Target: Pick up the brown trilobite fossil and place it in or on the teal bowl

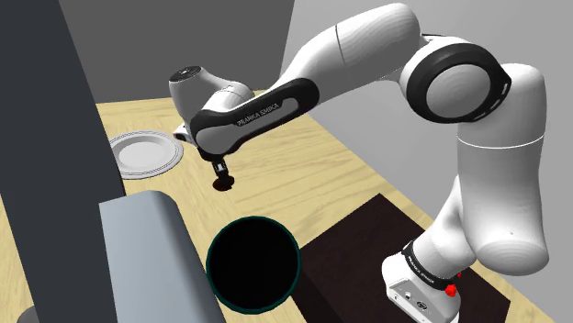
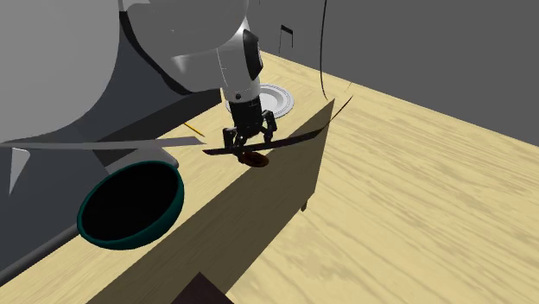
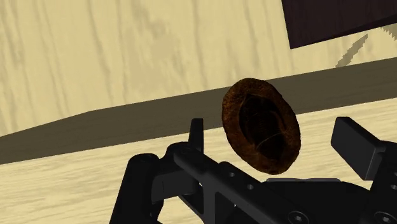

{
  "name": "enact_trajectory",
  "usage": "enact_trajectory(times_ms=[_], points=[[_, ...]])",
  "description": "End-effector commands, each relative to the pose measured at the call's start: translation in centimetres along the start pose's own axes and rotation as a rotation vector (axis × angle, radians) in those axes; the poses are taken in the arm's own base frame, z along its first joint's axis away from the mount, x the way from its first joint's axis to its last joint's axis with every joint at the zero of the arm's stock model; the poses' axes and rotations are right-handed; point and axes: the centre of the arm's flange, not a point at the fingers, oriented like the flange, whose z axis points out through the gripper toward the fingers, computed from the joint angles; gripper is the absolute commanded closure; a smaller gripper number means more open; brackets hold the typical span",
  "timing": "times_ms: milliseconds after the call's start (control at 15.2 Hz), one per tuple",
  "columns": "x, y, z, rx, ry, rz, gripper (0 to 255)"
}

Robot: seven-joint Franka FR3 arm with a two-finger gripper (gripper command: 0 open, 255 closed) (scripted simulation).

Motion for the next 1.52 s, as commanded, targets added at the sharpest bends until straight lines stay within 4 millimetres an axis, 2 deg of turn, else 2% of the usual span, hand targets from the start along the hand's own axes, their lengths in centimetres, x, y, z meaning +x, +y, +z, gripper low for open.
enact_trajectory(times_ms=[0,198,660,726,1254,1452], points=[[0.1,0.0,1.0,-0.002,-0.006,-0.003,0],[0.1,0.0,2.4,-0.002,-0.006,-0.003,0],[0.1,0.0,2.4,-0.002,-0.006,-0.003,0],[0.1,0.0,2.4,-0.002,-0.006,-0.003,255],[0.4,0.2,2.7,-0.001,-0.006,-0.003,255],[-0.2,0.0,1.4,-0.002,-0.006,-0.003,255]])
